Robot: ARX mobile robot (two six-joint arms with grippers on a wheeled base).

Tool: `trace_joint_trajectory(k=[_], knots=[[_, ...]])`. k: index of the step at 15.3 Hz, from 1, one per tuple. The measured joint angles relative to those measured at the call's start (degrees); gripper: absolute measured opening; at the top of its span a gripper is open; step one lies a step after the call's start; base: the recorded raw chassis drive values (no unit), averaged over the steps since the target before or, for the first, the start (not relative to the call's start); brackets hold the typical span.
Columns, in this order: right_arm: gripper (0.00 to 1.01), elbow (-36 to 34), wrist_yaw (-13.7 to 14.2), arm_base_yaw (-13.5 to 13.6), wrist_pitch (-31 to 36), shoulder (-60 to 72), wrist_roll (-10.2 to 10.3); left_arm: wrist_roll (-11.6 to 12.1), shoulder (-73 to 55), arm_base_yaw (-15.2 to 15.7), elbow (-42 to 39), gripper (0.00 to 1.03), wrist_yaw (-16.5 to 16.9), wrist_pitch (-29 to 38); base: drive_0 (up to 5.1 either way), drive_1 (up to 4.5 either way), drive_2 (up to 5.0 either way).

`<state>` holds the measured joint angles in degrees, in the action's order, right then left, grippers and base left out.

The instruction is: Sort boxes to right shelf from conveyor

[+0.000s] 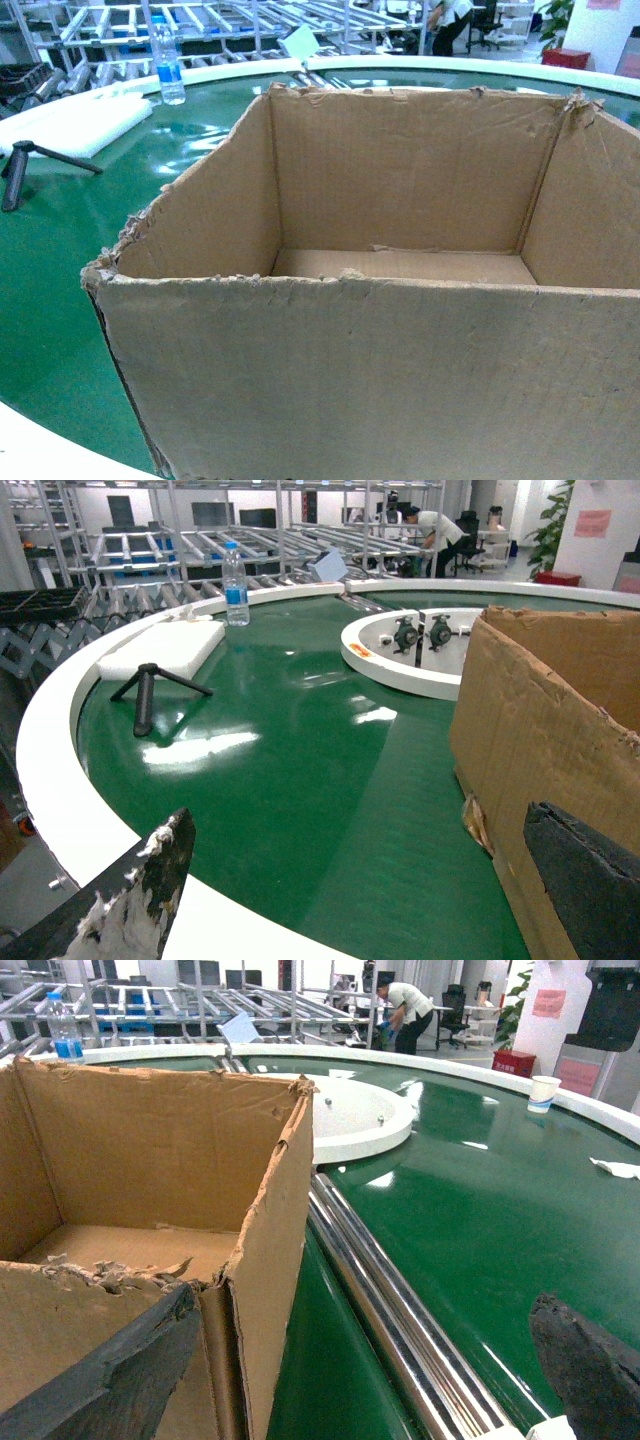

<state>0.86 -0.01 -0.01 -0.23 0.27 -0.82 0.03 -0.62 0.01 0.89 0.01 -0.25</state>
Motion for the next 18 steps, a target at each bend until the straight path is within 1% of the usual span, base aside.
trace_joint_trajectory(k=[9, 10, 11, 12, 13, 14, 15, 16, 17, 18], knots=[[0.98, 0.0, 0.0, 0.0, 0.0, 0.0, 0.0, 0.0, 0.0, 0.0, 0.0, 0.98, 0.0, 0.0, 0.0, 0.0, 0.0], [0.98, 0.0, -0.17, 0.0, 0.46, 0.11, 0.02, 0.0, 0.0, 0.0, 0.0, 0.98, 0.0, 0.02, 0.0, 0.0, 0.0], [0.98, 0.0, -0.94, -0.26, 2.97, 1.77, 0.02, -0.02, -0.04, -0.52, 0.0, 0.98, -0.09, 0.31, 0.0, 0.0, 0.0], [0.98, 0.02, -2.38, -1.46, 4.37, 3.93, 0.39, -0.04, -0.61, -1.55, 0.0, 0.98, -0.46, 2.38, 0.0, 0.0, 0.0], [0.98, 0.07, -2.78, -2.32, 7.58, 6.95, 0.92, -0.04, -2.71, -2.34, 0.02, 0.98, -0.9, 4.68, 0.0, 0.0, 0.0], [0.98, 0.24, -2.8, -2.32, 11.69, 10.82, 1.27, -0.02, -5.97, -3.08, 0.07, 0.98, -1.44, 7.45, 0.0, 0.0, 0.0], [0.98, 1.7, -2.49, -2.23, 16.48, 16.06, 1.31, -0.02, -10.19, -3.65, 0.2, 0.98, -1.77, 11.8, 0.0, 0.0, 0.0], [0.98, 4.07, -1.9, -1.49, 20.17, 20.72, 1.29, 0.02, -14.93, -4.33, 0.98, 0.98, -2.1, 16.2, 0.0, 0.0, 0.0], [0.98, 6.49, -1.31, -0.2, 23.89, 25.27, 1.27, 0.02, -20.74, -5.29, 2.78, 0.98, -2.21, 21.75, 0.0, 0.0, 0.0], [0.98, 8.96, -0.31, 1.64, 28.11, 30.99, 0.79, 0.44, -28.65, -7.02, 6.05, 0.98, -2.64, 29.38, 0.0, 0.0, 0.0]])
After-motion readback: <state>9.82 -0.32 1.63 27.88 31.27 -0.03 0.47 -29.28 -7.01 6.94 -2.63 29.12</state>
